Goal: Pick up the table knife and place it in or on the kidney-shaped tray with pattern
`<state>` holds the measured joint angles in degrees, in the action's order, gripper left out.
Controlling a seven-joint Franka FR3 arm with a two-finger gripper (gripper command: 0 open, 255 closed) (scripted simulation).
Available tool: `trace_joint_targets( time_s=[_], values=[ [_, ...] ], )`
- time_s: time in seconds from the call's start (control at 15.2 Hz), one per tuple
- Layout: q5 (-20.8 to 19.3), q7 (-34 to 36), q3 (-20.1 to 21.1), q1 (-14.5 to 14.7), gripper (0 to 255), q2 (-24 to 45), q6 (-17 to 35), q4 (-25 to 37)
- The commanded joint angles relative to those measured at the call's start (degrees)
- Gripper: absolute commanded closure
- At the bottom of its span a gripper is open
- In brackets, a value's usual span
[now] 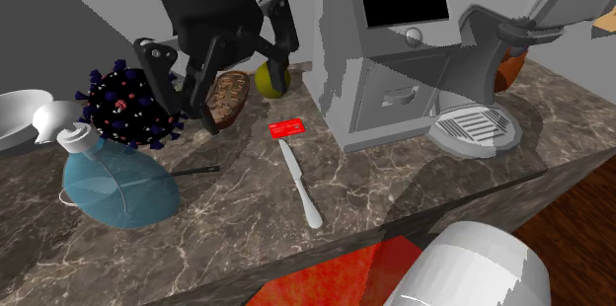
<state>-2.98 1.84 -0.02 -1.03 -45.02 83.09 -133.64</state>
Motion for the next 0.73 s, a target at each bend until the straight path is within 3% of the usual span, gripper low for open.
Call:
trace_joint_targets(
  time_s=[0.0, 0.66],
  values=[
    [0.0, 0.0, 0.0, 0.0, 0, 0.0, 0.0, 0.0],
    [-1.7, 4.3, -5.5, -5.9, 0, 1.0, 21.1, -16.9]
  ],
)
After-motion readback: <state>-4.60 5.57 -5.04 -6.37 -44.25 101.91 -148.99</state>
